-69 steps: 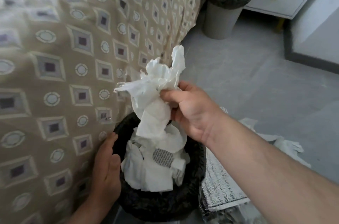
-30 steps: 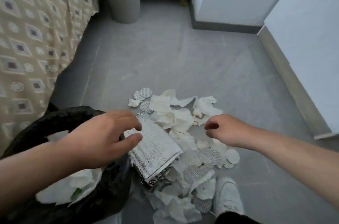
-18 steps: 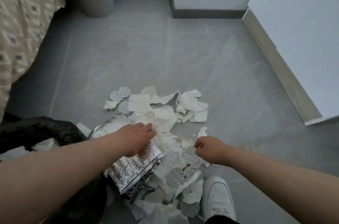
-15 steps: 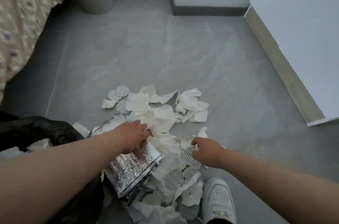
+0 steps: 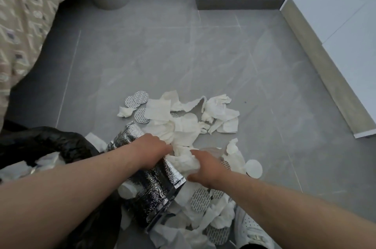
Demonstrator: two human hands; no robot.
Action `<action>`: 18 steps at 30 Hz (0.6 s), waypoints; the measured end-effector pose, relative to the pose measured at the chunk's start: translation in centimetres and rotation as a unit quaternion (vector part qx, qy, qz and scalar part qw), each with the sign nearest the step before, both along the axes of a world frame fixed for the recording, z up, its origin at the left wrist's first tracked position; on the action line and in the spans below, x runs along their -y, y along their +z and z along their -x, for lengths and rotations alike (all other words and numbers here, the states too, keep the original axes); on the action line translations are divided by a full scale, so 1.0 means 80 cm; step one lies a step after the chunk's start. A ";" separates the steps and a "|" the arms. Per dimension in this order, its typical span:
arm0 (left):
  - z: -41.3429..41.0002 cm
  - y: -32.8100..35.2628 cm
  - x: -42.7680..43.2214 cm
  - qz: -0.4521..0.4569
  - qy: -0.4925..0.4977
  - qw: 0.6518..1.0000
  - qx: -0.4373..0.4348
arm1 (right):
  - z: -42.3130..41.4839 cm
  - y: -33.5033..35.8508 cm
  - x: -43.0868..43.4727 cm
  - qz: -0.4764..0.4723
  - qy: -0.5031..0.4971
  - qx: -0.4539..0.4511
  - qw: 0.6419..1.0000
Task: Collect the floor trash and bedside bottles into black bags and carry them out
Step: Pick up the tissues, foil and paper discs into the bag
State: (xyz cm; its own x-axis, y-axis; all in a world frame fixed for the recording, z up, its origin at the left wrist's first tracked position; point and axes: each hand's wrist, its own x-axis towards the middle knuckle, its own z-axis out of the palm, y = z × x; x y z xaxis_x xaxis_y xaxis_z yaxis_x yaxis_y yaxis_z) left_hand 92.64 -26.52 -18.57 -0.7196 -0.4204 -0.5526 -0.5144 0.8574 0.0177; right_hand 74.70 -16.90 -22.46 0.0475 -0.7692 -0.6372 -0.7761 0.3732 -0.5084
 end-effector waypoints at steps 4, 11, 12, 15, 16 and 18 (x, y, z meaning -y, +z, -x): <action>-0.005 0.001 -0.003 0.005 -0.004 1.000 -0.009 | -0.014 -0.005 -0.006 -0.013 0.052 -0.005 0.999; -0.020 -0.008 0.003 -0.028 0.037 0.998 -0.041 | 0.000 -0.006 -0.010 0.052 0.035 0.006 0.998; -0.022 -0.009 0.005 -0.033 0.043 0.997 -0.046 | 0.010 -0.005 -0.008 0.050 0.015 0.013 0.999; -0.025 -0.009 0.008 -0.032 0.025 0.999 -0.025 | 0.046 0.000 -0.002 0.067 -0.013 -0.006 0.998; -0.025 -0.009 0.009 -0.030 0.014 0.999 -0.012 | 0.055 0.004 0.001 0.050 -0.008 -0.029 0.998; -0.025 -0.009 0.009 -0.032 0.001 1.000 0.001 | 0.065 0.011 0.004 -0.008 0.003 -0.073 0.997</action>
State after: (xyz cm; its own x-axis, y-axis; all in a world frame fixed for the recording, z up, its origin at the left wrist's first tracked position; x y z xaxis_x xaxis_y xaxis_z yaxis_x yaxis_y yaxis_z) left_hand 94.62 -27.20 -19.30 -0.7178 -0.3868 -0.5789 -0.5170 0.8531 0.0711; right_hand 69.47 -17.24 -21.61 -0.0419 -0.7583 -0.6506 -0.8439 0.3754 -0.3832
